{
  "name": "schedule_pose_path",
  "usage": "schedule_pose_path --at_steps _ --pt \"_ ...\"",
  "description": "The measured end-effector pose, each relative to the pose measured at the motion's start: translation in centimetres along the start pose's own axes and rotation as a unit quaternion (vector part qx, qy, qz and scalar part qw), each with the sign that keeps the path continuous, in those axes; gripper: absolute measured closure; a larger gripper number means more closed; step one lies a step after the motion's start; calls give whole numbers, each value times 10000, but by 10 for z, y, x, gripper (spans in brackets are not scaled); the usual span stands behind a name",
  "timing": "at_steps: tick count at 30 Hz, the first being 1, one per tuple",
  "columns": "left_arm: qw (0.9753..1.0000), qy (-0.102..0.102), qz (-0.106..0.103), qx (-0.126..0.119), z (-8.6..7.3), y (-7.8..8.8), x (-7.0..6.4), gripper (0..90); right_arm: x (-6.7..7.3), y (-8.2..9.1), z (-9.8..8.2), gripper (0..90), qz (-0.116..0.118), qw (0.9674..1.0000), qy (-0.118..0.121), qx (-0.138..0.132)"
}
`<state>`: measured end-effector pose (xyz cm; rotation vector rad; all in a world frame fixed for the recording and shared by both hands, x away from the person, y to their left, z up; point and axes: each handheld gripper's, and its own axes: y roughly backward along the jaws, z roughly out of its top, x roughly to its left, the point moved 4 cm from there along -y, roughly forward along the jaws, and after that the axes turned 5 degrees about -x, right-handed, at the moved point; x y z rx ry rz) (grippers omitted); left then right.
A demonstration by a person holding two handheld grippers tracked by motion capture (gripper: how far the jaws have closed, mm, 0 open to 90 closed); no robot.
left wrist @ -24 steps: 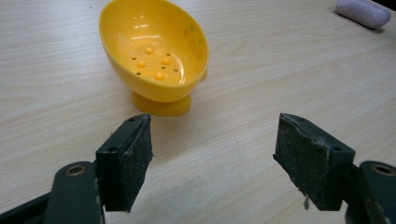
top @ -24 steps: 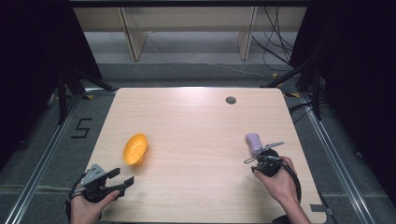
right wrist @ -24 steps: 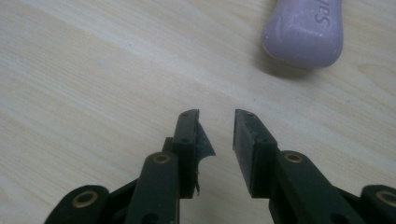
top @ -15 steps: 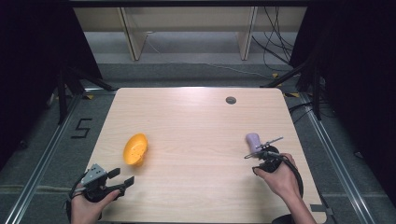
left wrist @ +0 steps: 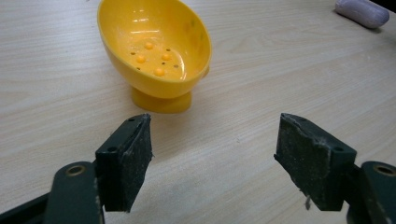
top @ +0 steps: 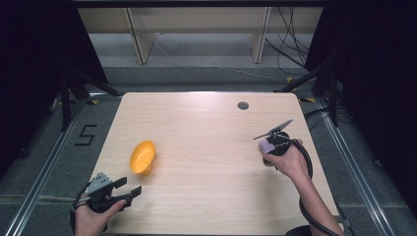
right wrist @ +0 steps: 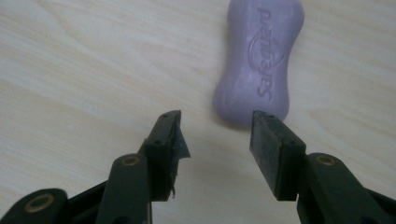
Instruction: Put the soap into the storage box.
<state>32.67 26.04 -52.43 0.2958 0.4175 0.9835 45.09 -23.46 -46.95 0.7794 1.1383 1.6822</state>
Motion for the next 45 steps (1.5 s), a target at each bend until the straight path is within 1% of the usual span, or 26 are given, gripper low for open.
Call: schedule_pose_path --at_steps 2,4,5,6,7,8,10,11,12,17,18,20,21,23,26,27,28,29,32,33,35,36,37,40,42,45 --pt "10000 10 21 17 0 0 0 264 -2 0 8 533 -13 9999 107 118" --pt "10000 24 23 20 0 0 0 264 -5 -2 19 524 26 9996 -140 252" --pt "10000 5 32 38 -1 0 1 264 -5 -2 19 524 26 9996 -140 252" --pt "10000 6 23 32 0 0 1 264 -4 -3 21 517 -73 9990 -295 323" --pt "10000 3 41 51 0 0 1 265 -6 -6 25 515 147 9981 -439 399" --pt "10000 7 44 51 0 0 1 264 -10 -9 29 516 -28 9978 -532 397" --pt "10000 34 50 34 -1 0 1 264 -12 -10 30 517 27 9979 -539 369" --pt "10000 42 44 21 -1 0 1 264 -13 -11 32 516 163 9973 -595 403" --pt "10000 43 10 4 -1 -1 2 264 -13 -12 33 512 -57 9971 -646 397" --pt "10000 51 -12 30 -1 -1 2 263 -17 -20 38 490 -52 9959 -725 546" --pt "10000 55 -2 10 -1 -1 2 263 -18 -23 40 486 97 9946 -762 697" --pt "10000 42 10 26 -1 -1 2 262 -17 -24 40 485 184 9947 -775 652" --pt "10000 42 13 31 -1 -1 2 263 -19 -27 41 480 38 9948 -764 679" --pt "10000 39 -13 47 -1 -1 2 262 -19 -31 41 465 -82 9943 -762 741" --pt "10000 76 -27 32 -1 -2 2 261 -20 -34 42 464 -124 9941 -773 752" --pt "10000 73 -25 36 -1 -2 2 261 -19 -35 42 459 -155 9930 -871 779" --pt "10000 64 -23 46 -1 -1 2 261 -21 -37 42 458 -148 9939 -783 769" --pt "10000 60 -22 37 -1 -1 2 261 -20 -38 42 456 -159 9928 -841 837" --pt "10000 36 -7 56 -2 -1 3 261 -22 -42 41 455 -194 9929 -778 880" --pt "10000 40 -9 55 -2 -1 3 261 -22 -44 41 453 -216 9918 -876 903" --pt "10000 56 4 42 -2 -2 2 260 -23 -45 41 454 -149 9924 -834 894" --pt "9999 -6 36 100 -2 -1 3 260 -23 -48 41 455 -174 9929 -845 816" --pt "10000 1 29 88 -2 -1 3 260 -23 -49 41 458 -144 9915 -855 972" --pt "9999 4 30 103 -2 -1 2 260 -24 -50 41 460 -140 9923 -736 991" --pt "9999 8 47 122 -2 -1 3 260 -22 -53 41 461 -210 9925 -753 940" --pt "10000 25 -39 87 -2 -2 3 259 -22 -54 43 461 -211 9915 -700 1074"
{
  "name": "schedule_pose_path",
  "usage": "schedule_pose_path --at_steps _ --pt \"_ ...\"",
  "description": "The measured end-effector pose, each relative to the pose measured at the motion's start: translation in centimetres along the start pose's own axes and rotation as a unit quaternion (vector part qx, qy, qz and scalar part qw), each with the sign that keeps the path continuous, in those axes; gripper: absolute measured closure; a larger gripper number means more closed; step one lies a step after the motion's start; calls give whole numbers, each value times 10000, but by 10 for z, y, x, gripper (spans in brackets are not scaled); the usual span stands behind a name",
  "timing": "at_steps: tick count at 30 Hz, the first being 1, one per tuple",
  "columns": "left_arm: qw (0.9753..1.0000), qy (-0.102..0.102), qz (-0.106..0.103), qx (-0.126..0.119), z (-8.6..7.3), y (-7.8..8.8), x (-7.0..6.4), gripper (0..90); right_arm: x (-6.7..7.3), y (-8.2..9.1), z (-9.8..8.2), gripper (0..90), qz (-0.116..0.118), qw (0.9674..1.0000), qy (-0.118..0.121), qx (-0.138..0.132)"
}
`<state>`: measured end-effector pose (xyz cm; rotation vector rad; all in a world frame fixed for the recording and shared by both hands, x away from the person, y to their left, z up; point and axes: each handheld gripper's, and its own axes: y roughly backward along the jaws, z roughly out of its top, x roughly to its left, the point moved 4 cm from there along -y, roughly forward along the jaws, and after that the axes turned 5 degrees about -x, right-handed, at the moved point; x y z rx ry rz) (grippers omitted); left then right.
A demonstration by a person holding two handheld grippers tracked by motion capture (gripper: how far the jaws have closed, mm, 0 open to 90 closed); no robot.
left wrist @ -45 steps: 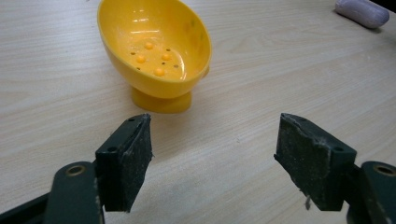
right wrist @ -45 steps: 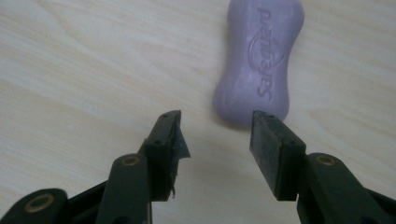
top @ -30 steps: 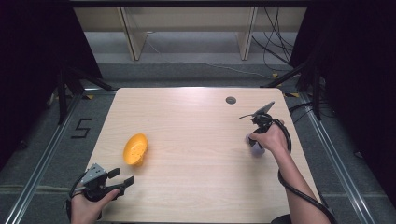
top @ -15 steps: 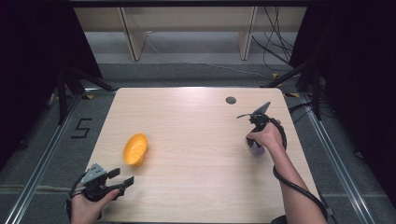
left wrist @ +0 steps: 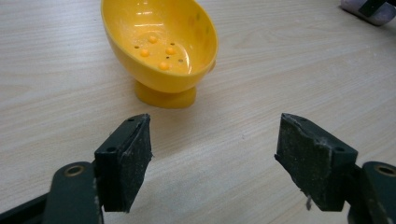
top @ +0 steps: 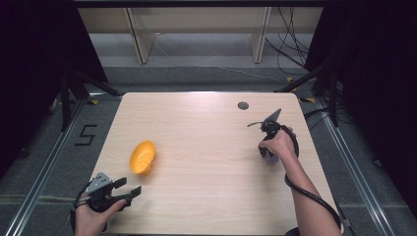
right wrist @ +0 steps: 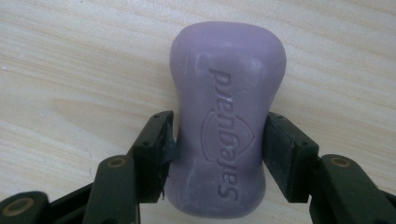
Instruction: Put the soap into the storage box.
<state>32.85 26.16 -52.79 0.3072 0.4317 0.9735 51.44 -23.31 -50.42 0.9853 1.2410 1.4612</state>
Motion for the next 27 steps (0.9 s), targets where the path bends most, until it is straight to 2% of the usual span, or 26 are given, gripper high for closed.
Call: schedule_pose_path --at_steps 1,3,5,6,9,10,14,15,16,17,19,20,21,22,24,26,27 --pt "10000 6 9 -4 0 0 0 259 0 -2 1 462 -33 9999 -9 -100" --pt "10000 5 8 -3 0 0 0 259 0 -1 2 465 10 10000 -27 5" --pt "10000 10 9 -2 0 0 0 259 0 -3 3 467 -28 9999 -29 -109" --pt "10000 14 13 3 0 0 0 259 -1 -2 3 470 -9 10000 42 5" --pt "10000 12 2 -2 0 -1 0 258 1 -4 4 479 -82 9999 -36 -74" --pt "10000 7 27 13 0 -1 0 258 0 -3 4 483 -56 10000 12 21" --pt "10000 6 70 58 -1 0 -1 259 1 -4 5 495 -45 10000 0 57" --pt "10000 -3 73 52 0 0 0 258 0 -4 5 496 -58 9999 88 38" --pt "10000 9 12 19 0 -1 0 258 2 -4 5 497 -70 10000 12 -22" --pt "10000 4 40 22 -1 0 0 259 2 -5 5 497 -85 9999 18 -58" --pt "10000 -1 73 58 -1 0 0 259 1 -4 5 498 -49 10000 64 18" --pt "10000 -5 73 57 -1 0 0 258 -1 -4 4 499 -34 9998 204 21" --pt "10000 -3 74 56 -1 0 0 259 1 -3 4 499 1 10000 61 32" --pt "10000 -2 75 57 -1 0 0 259 1 -4 4 499 -57 10000 38 -54" --pt "10000 12 71 46 -1 0 0 259 1 -3 3 500 25 9999 123 -48" --pt "10000 23 41 16 -1 -1 0 259 1 -5 2 501 -33 9997 144 -208" --pt "9999 2 80 61 -1 0 0 259 1 -3 2 501 -16 9995 277 -141"
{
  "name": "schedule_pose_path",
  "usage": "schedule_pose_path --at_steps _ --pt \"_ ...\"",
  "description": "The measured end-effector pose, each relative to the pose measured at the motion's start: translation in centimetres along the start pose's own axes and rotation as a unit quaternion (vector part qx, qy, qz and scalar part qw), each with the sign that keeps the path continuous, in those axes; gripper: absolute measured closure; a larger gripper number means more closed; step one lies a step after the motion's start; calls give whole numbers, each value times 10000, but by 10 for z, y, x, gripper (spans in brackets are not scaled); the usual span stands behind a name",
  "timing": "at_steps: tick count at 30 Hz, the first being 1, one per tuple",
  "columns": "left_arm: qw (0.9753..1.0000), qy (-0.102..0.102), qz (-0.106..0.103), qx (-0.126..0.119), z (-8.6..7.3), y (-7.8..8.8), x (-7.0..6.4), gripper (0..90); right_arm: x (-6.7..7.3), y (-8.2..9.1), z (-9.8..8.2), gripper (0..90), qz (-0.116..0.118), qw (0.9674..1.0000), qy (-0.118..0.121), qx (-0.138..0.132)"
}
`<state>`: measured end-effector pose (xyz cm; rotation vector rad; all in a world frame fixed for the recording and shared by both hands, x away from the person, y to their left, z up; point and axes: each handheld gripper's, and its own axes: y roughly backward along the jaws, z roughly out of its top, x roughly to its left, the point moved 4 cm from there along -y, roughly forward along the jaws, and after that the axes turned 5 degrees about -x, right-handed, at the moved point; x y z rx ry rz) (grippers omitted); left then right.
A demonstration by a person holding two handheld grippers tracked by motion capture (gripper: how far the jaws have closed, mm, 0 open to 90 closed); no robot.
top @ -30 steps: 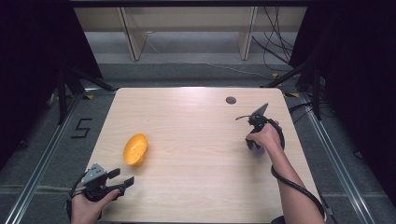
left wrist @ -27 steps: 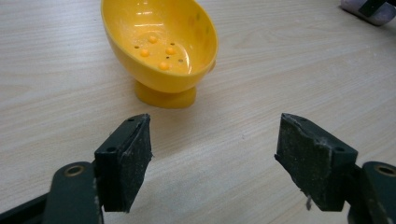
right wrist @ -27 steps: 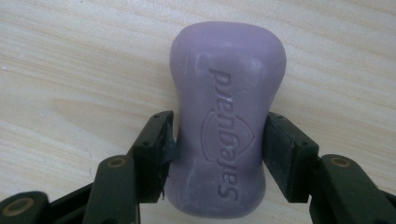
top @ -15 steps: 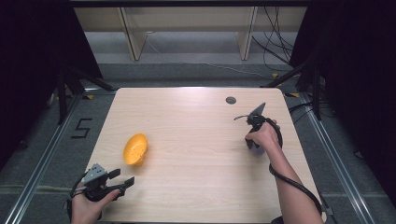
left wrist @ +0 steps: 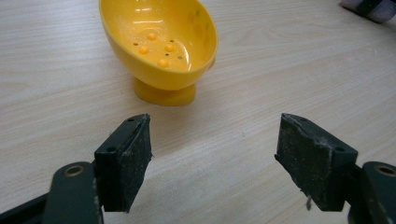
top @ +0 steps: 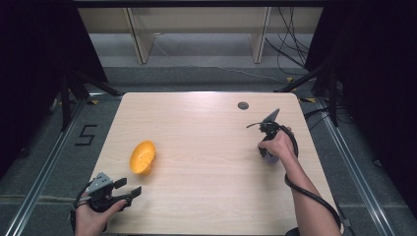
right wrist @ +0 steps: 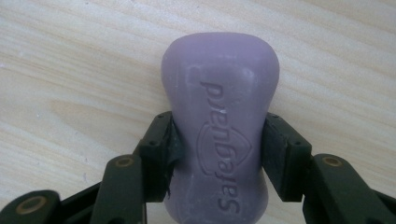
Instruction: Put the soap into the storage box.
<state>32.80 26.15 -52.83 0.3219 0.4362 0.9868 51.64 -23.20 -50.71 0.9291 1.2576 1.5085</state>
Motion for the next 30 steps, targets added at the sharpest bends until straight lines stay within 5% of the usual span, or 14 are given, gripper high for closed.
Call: schedule_pose_path --at_steps 15,16,18,23,24,27,28,30 --pt "10000 11 -44 -1 0 -1 1 260 7 2 -8 501 -123 9972 608 -428" --pt "10000 12 -40 1 -1 -1 1 260 6 2 -8 501 78 9971 653 -379" --pt "10000 17 -33 0 -1 -1 1 260 7 1 -8 501 62 9967 683 -436" --pt "10000 -17 -38 -2 -1 0 1 260 7 3 -10 501 -218 9936 929 -604" --pt "10000 -21 12 12 0 0 1 260 6 2 -10 501 -234 9909 1112 -728" --pt "10000 -13 -9 -8 -1 0 1 260 7 3 -12 501 -65 9895 1187 -821" --pt "10000 -3 -22 -23 0 -1 1 259 8 5 -13 501 -289 9881 1262 -835" --pt "10000 -4 5 -7 0 0 1 259 8 7 -15 501 -340 9865 1326 -897"
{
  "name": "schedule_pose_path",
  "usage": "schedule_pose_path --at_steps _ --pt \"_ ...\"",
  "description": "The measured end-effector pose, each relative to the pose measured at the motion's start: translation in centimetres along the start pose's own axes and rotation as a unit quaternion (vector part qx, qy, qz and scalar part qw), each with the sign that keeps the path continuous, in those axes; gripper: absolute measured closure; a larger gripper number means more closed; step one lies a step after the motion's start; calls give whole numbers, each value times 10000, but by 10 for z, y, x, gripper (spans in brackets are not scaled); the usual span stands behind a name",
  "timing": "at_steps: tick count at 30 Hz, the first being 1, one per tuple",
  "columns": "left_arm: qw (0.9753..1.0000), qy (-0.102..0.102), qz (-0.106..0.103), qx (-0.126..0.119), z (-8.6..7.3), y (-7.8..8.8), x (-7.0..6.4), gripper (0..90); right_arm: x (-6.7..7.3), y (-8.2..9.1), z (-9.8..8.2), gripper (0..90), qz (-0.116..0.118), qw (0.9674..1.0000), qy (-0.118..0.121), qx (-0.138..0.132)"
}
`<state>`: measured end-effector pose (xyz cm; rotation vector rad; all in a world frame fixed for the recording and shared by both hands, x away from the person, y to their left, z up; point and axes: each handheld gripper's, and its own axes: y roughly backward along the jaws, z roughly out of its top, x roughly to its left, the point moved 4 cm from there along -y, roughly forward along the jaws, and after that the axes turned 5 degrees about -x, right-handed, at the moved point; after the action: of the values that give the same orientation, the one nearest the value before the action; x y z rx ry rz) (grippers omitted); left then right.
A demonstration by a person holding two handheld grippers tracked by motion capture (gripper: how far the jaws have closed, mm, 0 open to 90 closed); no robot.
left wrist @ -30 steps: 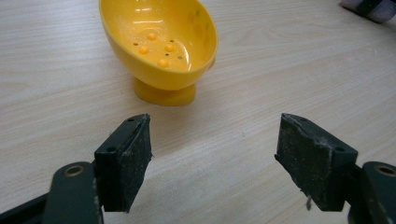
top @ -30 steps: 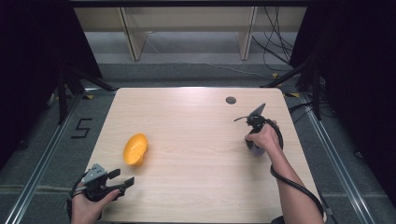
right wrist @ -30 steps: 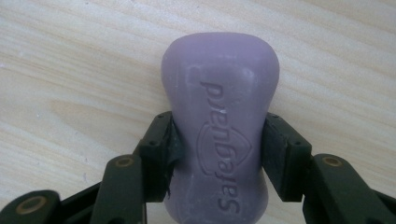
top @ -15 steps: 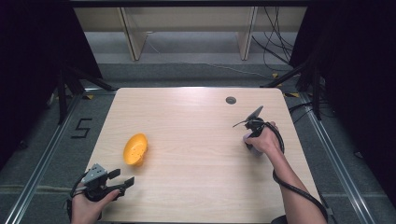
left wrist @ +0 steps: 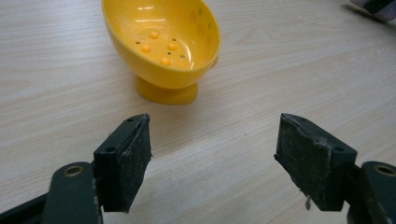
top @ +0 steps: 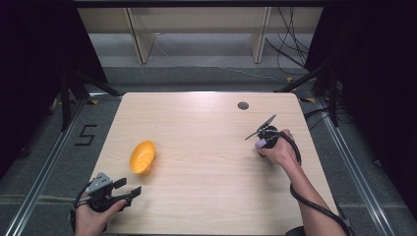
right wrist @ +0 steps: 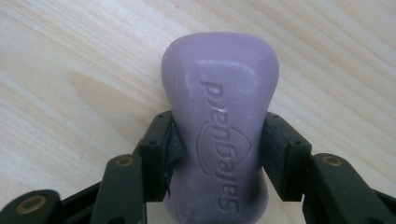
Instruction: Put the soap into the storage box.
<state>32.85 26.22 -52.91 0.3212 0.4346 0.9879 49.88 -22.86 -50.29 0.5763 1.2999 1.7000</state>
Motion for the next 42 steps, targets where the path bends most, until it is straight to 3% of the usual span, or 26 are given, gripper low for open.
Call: schedule_pose_path --at_steps 1,2,6,11,12,14,18,19,25,28,30,35,36,37,39,40,41,42 --pt "10000 6 -49 -9 0 0 0 260 0 0 -1 501 79 10000 -5 -54" --pt "10000 -1 1 1 0 0 0 260 1 2 -1 501 -32 10000 -6 -25" --pt "10000 47 -41 -33 0 0 0 261 4 8 -4 501 -118 9997 156 -172" --pt "10000 38 7 -9 0 0 -1 262 8 16 -6 501 -103 9976 501 -457" --pt "10000 20 -2 -12 0 0 -1 262 10 20 -7 501 -187 9969 589 -478" --pt "10000 28 0 -25 0 0 -1 262 14 22 -8 501 -131 9972 517 -525" --pt "10000 58 -31 -14 0 0 -1 262 21 29 -10 501 -191 9945 702 -748" --pt "10000 -6 -29 -27 0 0 0 262 21 31 -10 501 -191 9931 845 -794" --pt "10000 26 1 -12 0 0 -1 262 28 40 -13 501 -316 9891 1060 -976" --pt "10000 27 -4 -15 0 0 -1 262 32 47 -16 501 -581 9828 1328 -1141" --pt "10000 50 -11 -17 0 0 -1 262 33 47 -16 501 -551 9813 1400 -1200" --pt "10000 36 -49 -21 0 -1 -1 262 44 54 -23 501 -746 9754 1607 -1315" --pt "10000 37 -51 -26 0 -1 -1 263 45 55 -24 501 -820 9729 1680 -1361" --pt "10000 37 -49 -25 0 -1 -1 263 48 57 -26 501 -923 9678 1859 -1423" --pt "10000 67 -52 -37 0 -1 -1 263 50 58 -28 501 -939 9683 1829 -1422" --pt "10000 70 -51 -36 0 -1 -1 263 51 60 -29 501 -1033 9650 1917 -1462" --pt "10000 41 -41 -37 0 -1 -1 264 52 63 -30 501 -1234 9560 2193 -1509" --pt "10000 23 -37 -36 0 -1 -1 264 52 63 -30 501 -1234 9560 2193 -1509"
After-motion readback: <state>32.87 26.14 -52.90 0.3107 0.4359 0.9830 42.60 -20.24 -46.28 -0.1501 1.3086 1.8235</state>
